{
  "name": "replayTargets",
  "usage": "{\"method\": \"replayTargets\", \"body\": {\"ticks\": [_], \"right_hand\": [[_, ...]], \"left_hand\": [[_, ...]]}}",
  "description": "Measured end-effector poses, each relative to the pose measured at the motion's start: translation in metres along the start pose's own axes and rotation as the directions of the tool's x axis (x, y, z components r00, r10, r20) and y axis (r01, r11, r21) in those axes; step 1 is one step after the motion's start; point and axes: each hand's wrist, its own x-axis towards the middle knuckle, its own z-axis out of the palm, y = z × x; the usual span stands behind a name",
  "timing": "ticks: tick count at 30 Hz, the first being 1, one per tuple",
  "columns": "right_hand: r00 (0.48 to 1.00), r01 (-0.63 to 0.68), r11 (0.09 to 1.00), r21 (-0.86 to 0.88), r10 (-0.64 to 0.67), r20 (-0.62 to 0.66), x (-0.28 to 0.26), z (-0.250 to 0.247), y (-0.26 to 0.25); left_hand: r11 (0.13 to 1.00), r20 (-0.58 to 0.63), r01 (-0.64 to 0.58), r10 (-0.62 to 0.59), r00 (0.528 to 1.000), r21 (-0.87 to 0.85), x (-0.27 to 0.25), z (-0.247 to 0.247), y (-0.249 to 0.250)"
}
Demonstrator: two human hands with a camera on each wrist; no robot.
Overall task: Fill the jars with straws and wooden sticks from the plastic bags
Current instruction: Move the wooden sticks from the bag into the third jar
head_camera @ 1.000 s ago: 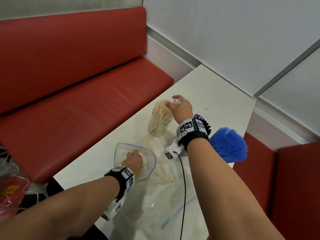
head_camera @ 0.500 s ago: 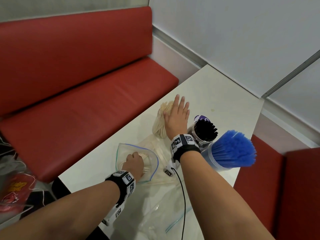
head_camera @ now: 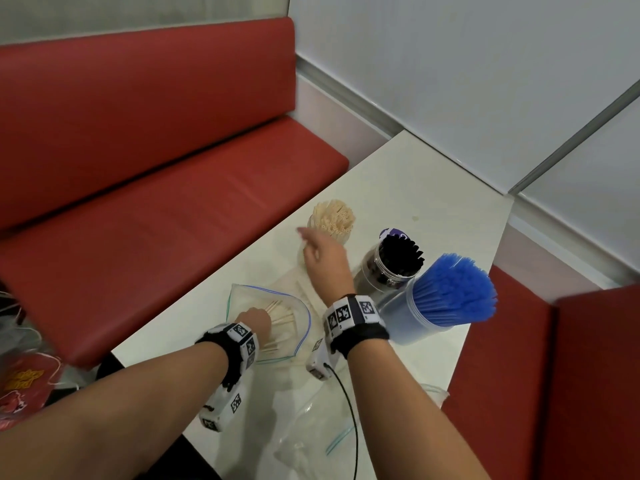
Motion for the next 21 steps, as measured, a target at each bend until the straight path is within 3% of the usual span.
{"method": "replayTargets", "body": {"ticks": [2, 5, 9, 11, 16, 19, 21], "right_hand": [[0.981, -0.026, 0.999, 0.022, 0.022, 0.193, -0.019, 0.01, -0.007], [0.924, -0.073, 0.996, -0.048, 0.085, 0.372, -0.041, 0.024, -0.01], [0.792, -0.1, 0.965, -0.243, 0.225, 0.567, -0.064, 0.045, -0.007], [0.785, -0.115, 0.958, -0.263, 0.25, 0.567, -0.07, 0.051, -0.004], [0.862, -0.222, 0.958, -0.183, 0.28, 0.422, -0.064, 0.056, 0.001], [0.871, -0.378, 0.926, 0.015, 0.35, 0.343, -0.058, 0.049, -0.009], [0.892, -0.424, 0.888, 0.177, 0.376, 0.249, -0.053, 0.039, -0.018]], "left_hand": [[1.0, 0.003, 0.018, -0.018, 1.0, 0.0, -0.003, -0.001, 0.0], [0.998, 0.015, 0.005, -0.004, 1.0, -0.068, -0.005, -0.003, -0.003], [0.998, 0.01, -0.038, 0.039, 0.999, -0.059, -0.016, -0.025, -0.004], [0.997, 0.005, -0.071, 0.071, 0.997, 0.003, -0.027, -0.046, -0.004], [0.968, 0.018, -0.2, 0.2, 0.98, 0.153, -0.067, -0.125, 0.006], [0.959, -0.125, -0.273, 0.28, 0.952, 0.071, -0.09, -0.171, 0.013], [0.935, -0.327, -0.355, 0.332, 0.885, -0.011, -0.099, -0.193, 0.015]]}}
